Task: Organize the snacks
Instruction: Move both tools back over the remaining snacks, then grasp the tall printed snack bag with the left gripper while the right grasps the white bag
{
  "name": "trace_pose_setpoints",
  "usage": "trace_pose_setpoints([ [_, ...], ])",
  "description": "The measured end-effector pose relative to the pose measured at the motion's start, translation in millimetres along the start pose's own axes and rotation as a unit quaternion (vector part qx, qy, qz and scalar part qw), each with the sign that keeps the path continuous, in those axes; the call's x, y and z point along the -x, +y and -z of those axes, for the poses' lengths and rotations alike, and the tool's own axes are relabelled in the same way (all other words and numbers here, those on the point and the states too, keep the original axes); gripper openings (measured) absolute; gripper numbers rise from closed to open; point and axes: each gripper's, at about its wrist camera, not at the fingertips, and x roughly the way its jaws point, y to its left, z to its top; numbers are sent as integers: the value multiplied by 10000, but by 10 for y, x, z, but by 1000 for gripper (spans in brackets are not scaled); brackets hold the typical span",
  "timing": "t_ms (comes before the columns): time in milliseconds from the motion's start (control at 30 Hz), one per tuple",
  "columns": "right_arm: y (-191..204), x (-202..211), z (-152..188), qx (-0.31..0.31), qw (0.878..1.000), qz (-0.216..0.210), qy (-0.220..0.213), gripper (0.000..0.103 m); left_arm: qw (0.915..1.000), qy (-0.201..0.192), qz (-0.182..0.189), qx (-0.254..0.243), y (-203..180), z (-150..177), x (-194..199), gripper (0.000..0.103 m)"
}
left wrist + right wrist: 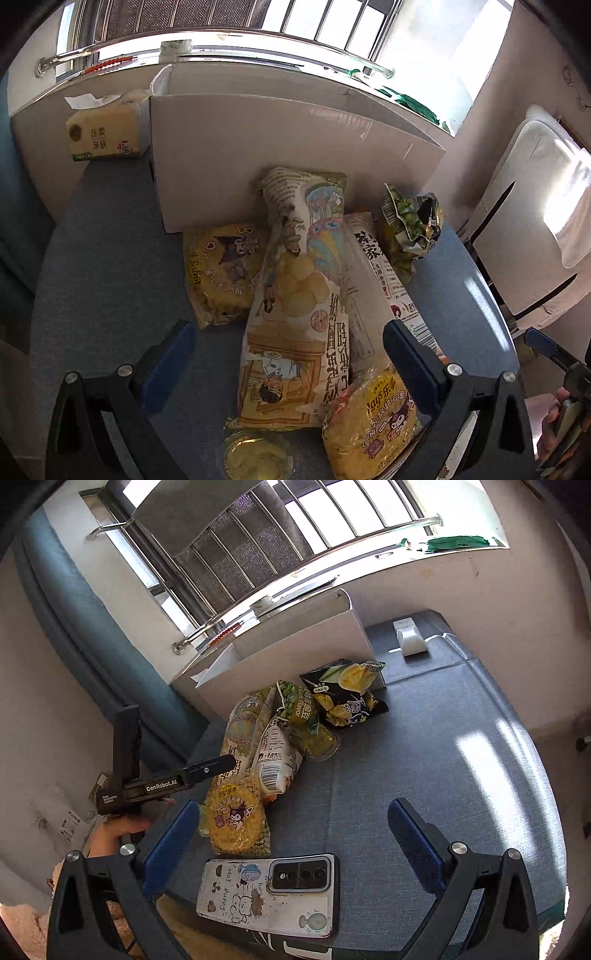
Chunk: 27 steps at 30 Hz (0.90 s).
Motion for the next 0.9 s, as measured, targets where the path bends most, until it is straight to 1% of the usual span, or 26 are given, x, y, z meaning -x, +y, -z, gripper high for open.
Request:
trace_pose_setpoints([
  [67,7,-11,16,21,10000,-36,18,103,9997,204,71,151,43,-29,-130,101],
  [100,6,-27,23,2,10000,-65,52,103,9995,287,64,64,26,-34,-175,95],
  [133,5,-43,28,-22,9999,-65,84,103,9997,250,64,-59,3,-38,-185,68],
  [167,10,-55,32,-31,9999,-74,94,103,9996,244,56,-129,-13,-41,-189,51],
  [233,19,-75,42,-33,9999,-114,107,103,9997,209,98,-122,-24,-46,-167,41],
  [333,42,-114,48,-50,9997,-139,173,103,9997,-96,117,-194,-54,-33,-5,39],
  [367,51,-125,48,-52,9997,-181,182,103,9994,-208,180,-211,-62,-29,70,39],
  [433,74,-161,25,-33,9996,-214,206,103,9979,-529,244,-271,-69,-33,261,39],
  [533,123,-263,-64,27,9995,-193,237,103,9925,-1146,88,-413,-76,-89,617,39],
  [600,139,-379,-158,-33,9992,-246,302,103,9879,-1514,113,-314,-17,-135,863,39],
  [667,139,-557,-265,-202,9975,-429,529,103,9833,-1800,132,-233,90,-148,1089,39],
  [733,155,-761,-375,-332,9954,-492,750,103,9805,-1951,173,-182,175,-130,1246,39],
  [800,171,-956,-463,-407,9941,-443,907,103,9790,-2023,232,-112,248,-57,1367,39],
  [867,187,-1180,-530,-500,9910,-396,1175,103,9777,-2071,348,-36,305,63,1478,39],
  [900,202,-1275,-550,-502,9901,-353,1259,103,9776,-2076,344,9,335,110,1512,39],
])
